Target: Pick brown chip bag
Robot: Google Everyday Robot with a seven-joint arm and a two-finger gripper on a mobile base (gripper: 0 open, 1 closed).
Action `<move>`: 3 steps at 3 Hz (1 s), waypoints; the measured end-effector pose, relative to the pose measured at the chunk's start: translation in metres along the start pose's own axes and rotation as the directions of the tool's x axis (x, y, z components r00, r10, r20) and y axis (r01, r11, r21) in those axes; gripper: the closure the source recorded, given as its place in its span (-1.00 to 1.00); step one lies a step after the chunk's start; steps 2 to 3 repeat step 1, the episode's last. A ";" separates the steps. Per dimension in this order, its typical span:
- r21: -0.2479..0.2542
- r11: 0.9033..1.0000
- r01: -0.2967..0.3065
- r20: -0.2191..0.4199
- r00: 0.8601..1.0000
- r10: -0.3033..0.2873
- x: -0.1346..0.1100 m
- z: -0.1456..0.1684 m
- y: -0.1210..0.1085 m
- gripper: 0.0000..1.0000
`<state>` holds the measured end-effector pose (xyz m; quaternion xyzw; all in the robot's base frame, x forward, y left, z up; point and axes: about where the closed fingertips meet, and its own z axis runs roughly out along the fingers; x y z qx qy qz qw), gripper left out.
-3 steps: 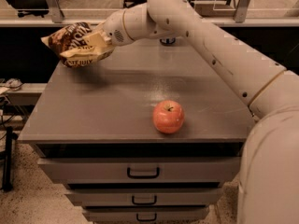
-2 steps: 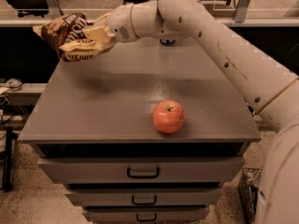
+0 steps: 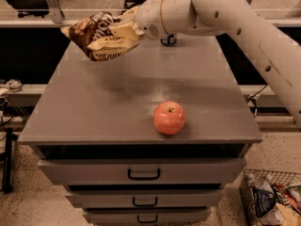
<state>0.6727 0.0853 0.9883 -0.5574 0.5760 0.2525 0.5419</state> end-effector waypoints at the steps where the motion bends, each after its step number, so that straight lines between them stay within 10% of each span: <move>1: 0.002 1.000 0.000 -0.007 1.000 0.000 0.003 -0.003 -0.001 1.00; 3: 0.002 1.000 0.000 -0.007 1.000 0.000 0.003 -0.003 -0.001 1.00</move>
Offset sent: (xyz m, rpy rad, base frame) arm 0.0000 0.0000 0.0000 0.0000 0.0000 0.0000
